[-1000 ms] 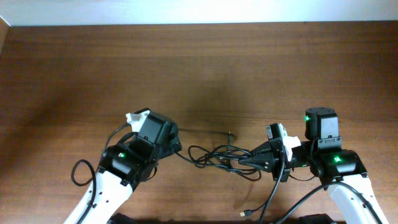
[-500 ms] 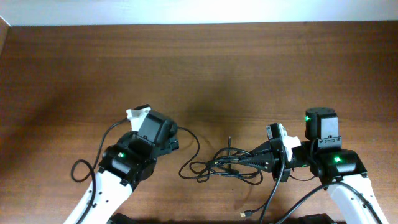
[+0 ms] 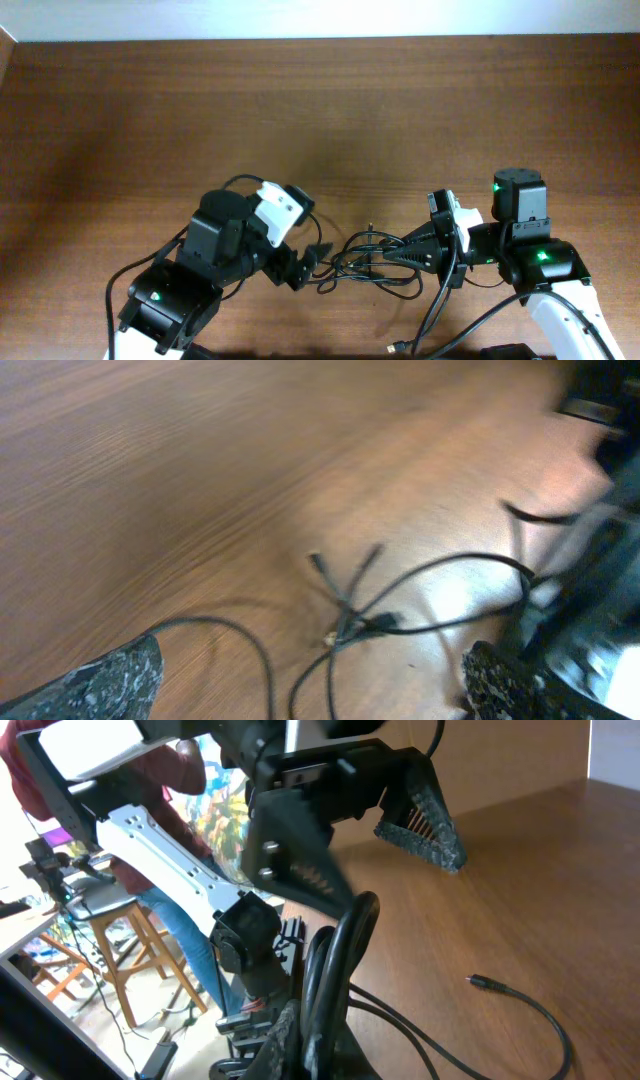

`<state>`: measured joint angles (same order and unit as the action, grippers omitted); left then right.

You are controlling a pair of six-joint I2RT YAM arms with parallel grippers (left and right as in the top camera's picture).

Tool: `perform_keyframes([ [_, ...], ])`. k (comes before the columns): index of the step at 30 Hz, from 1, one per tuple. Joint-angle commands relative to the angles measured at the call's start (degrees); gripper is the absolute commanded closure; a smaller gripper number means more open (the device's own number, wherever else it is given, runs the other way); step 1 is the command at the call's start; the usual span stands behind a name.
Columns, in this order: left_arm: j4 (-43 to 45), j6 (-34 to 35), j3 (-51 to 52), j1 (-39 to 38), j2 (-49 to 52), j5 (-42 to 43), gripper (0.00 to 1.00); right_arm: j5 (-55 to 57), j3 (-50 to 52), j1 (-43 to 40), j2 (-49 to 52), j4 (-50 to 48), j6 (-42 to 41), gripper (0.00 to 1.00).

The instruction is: Untangle cables

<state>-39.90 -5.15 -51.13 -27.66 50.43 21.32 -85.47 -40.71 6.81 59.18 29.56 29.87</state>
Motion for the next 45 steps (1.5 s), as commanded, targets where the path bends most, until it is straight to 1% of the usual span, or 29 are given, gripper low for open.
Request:
perform_keyframes([
  [1,-0.09,-8.7,-0.72,0.24,0.02,10.58,0.05,-2.43,-1.53,0.2,-0.7,-0.22,-1.92,0.96],
  [5,-0.42,-8.72,-0.72,0.17,0.07,12.83,0.06,-2.49,-1.53,0.22,-0.7,-0.22,-1.9,0.96],
  [9,-0.39,-13.03,-0.66,0.17,1.75,23.87,0.05,-3.45,-1.53,0.31,-0.7,-0.24,-1.88,0.96],
  [11,-0.39,-14.08,-0.66,0.17,3.26,27.61,0.04,-3.45,-1.53,0.31,-0.7,-0.24,-1.88,0.96],
  [14,0.46,-14.05,-0.66,-0.26,7.02,27.85,0.05,-3.45,-1.53,0.33,-0.7,-0.11,-1.9,0.96],
  [17,3.98,-14.03,-0.66,-1.99,11.5,30.53,0.11,-3.45,-1.53,0.33,-0.7,0.26,-1.9,0.96],
  [18,5.99,-14.01,-0.66,-2.8,12.96,31.82,0.16,-3.45,-1.53,0.31,-0.7,0.24,-1.9,0.96],
  [19,6.97,-14.01,-0.66,-3.3,13.73,31.93,0.25,-3.45,-1.53,0.31,-0.7,0.24,-1.88,0.96],
  [21,8.31,-14.05,-0.66,-3.98,14.93,31.85,0.47,-3.45,-1.53,0.31,-0.7,0.24,-1.88,0.96],
  [22,8.61,-14.03,-0.66,-3.96,15.17,31.87,0.55,-3.45,-1.53,0.31,-0.7,0.26,-1.9,0.96],
  [23,8.9,-14.03,-0.66,-3.96,15.39,31.85,0.66,-3.45,-1.53,0.31,-0.7,0.28,-1.9,0.96],
  [27,9.51,-14.03,-0.66,-3.96,15.41,31.85,0.97,-3.45,-1.51,0.31,-0.7,0.68,-1.9,0.96],
  [28,9.49,-14.01,-0.66,-3.96,15.41,31.85,1.0,-3.45,-1.51,0.31,-0.7,0.66,-1.88,0.96],
  [31,9.6,-14.03,-0.66,-3.96,15.41,31.85,1.0,-3.15,-1.51,0.31,-0.7,0.63,-1.88,0.96],
  [32,9.79,-14.01,-0.68,-3.96,15.41,31.85,1.0,-2.93,-1.51,0.31,-0.7,0.66,-1.9,0.9],
  [35,11.26,-13.53,-0.68,-3.96,15.41,31.87,1.0,-2.8,-1.51,0.31,-0.7,1.31,-1.92,0.78],
  [37,12.17,-12.48,-0.68,-3.96,15.39,31.82,1.0,-2.8,-1.51,0.31,-0.7,1.53,-1.92,0.59],
  [38,13.2,-11.3,-0.68,-3.96,15.39,31.76,1.0,-2.4,-1.51,0.28,-0.7,1.51,-1.92,0.36],
  [40,14.49,-8.79,-0.68,-3.93,15.39,29.46,1.0,-1.81,-1.51,0.24,-0.7,1.49,-1.92,0.22],
  [41,15.1,-6.6,-0.68,-3.89,15.39,27.04,1.0,-1.18,-1.51,0.2,-0.7,1.49,-2.54,0.16],
  [42,15.5,-4.22,-0.68,-3.82,15.39,24.35,1.0,-0.09,-1.53,0.2,-0.7,1.27,-4.28,0.12],
  [44,15.87,-0.07,-0.68,-3.56,15.39,19.32,1.0,4.15,-1.53,0.2,-0.7,-0.02,-10.88,0.09],
  [45,15.91,2.03,-0.68,-3.45,15.39,16.96,1.0,7.41,-1.53,0.2,-0.7,-0.96,-15.47,0.08],
])
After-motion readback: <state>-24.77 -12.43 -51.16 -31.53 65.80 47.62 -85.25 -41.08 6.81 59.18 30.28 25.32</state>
